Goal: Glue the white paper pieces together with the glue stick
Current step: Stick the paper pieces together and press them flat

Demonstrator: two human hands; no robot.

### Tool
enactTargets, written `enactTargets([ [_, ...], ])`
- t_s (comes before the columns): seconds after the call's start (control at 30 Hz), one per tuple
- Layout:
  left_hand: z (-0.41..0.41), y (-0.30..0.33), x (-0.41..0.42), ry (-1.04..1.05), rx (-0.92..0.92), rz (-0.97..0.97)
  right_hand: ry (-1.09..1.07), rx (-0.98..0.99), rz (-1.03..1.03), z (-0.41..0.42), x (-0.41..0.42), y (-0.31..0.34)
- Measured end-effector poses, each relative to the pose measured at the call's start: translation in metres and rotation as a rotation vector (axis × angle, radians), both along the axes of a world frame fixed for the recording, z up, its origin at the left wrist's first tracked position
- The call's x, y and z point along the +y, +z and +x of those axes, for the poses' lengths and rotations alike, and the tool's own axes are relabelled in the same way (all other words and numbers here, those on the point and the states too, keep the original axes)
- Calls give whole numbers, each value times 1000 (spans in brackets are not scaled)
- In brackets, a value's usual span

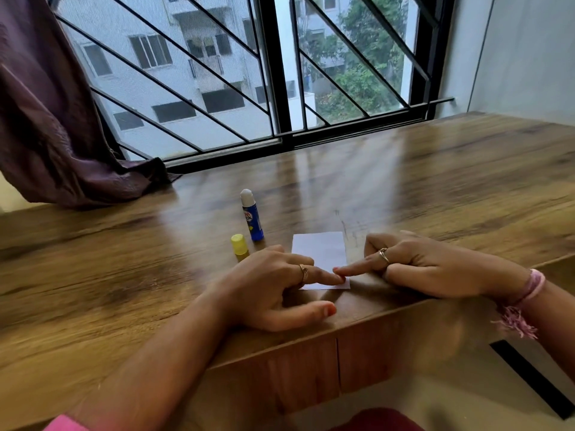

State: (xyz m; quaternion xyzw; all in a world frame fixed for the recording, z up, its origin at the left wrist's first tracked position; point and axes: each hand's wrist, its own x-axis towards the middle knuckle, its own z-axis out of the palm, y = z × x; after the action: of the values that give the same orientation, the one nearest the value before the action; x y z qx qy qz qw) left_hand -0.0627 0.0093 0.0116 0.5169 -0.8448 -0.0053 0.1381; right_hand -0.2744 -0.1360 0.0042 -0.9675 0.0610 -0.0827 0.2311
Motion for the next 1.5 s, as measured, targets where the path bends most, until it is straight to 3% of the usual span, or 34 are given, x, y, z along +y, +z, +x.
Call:
enactTargets([
  [0.3, -2, -3, 0, 37, 5, -15, -30, -2, -120, 5, -5, -2],
  [0.63, -2, -2, 1, 32, 15, -26, -257, 148, -207, 30, -43, 8],
  [0.83, -3, -2, 2, 23, -36, -54, -290, 118, -177, 35, -52, 5],
  [1.07, -3, -2, 2, 3, -93, -96, -246, -26, 52, 26, -56, 0],
  [1.2, -2, -2, 4, -6, -84, -236, -251, 2, -70, 26, -53, -2],
  [1.3, -2, -3, 3, 101, -154, -381, -217, -3, -139, 29, -47, -3],
  [1.5, -3, -5, 2, 246, -294, -387, -207, -22, -228, 29, -41, -5],
])
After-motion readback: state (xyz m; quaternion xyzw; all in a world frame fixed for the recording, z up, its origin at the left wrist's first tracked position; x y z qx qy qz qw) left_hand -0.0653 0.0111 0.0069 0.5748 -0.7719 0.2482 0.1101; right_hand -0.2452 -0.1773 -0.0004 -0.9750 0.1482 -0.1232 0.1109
